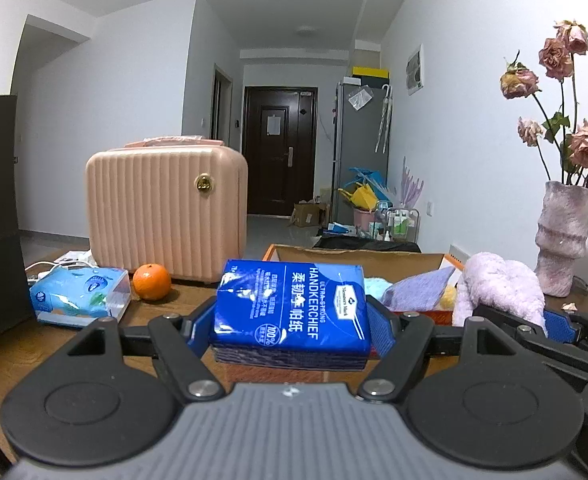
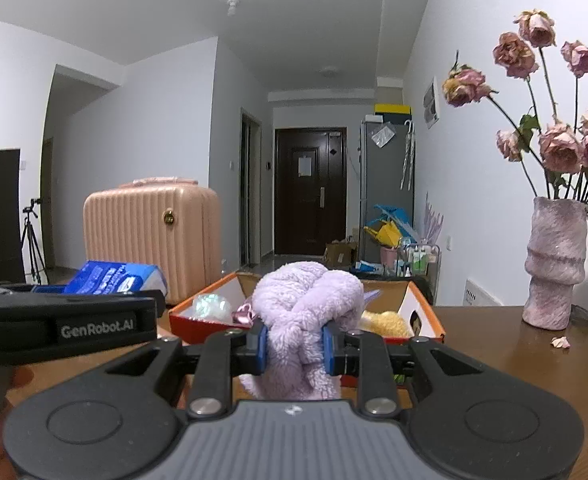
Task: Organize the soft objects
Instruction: 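Carry the tissue pack and lavender towel in both tools over the box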
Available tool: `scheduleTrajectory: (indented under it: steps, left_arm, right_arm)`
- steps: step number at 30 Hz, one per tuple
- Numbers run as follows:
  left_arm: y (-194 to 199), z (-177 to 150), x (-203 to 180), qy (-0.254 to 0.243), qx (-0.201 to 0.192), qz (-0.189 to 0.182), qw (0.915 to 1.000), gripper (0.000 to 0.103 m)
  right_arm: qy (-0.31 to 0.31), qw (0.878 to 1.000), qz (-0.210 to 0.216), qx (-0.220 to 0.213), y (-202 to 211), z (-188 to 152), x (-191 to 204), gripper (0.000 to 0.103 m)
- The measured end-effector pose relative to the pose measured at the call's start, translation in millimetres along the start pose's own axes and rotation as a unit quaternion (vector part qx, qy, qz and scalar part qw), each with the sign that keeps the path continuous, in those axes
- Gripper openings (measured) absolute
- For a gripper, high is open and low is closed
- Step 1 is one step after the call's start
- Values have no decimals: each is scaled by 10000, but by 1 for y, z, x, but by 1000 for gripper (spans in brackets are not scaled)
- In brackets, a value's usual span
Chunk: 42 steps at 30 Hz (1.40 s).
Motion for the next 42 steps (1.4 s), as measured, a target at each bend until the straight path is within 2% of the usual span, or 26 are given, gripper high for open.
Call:
scheduleTrajectory:
  steps: [14, 42]
  left_arm:
    - [-13, 12, -22, 97, -38, -27, 9999, 75]
    - [-85, 27, -42, 204, -92, -102, 9997, 75]
  right_arm:
    - [-59, 9995, -109, -294, -4, 11, -28, 25]
    - [-34, 9989, -285, -368, -74, 18, -55, 25]
Point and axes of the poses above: each gripper's, at about its wrist camera, not at the fingertips, and y roughly against the way its jaws point, x to its left, z to its top, the point moved 9 cm from there along -y, roughly the way its jaws point, and after that the axes turned 4 degrees about -x, right-handed, at the moved point
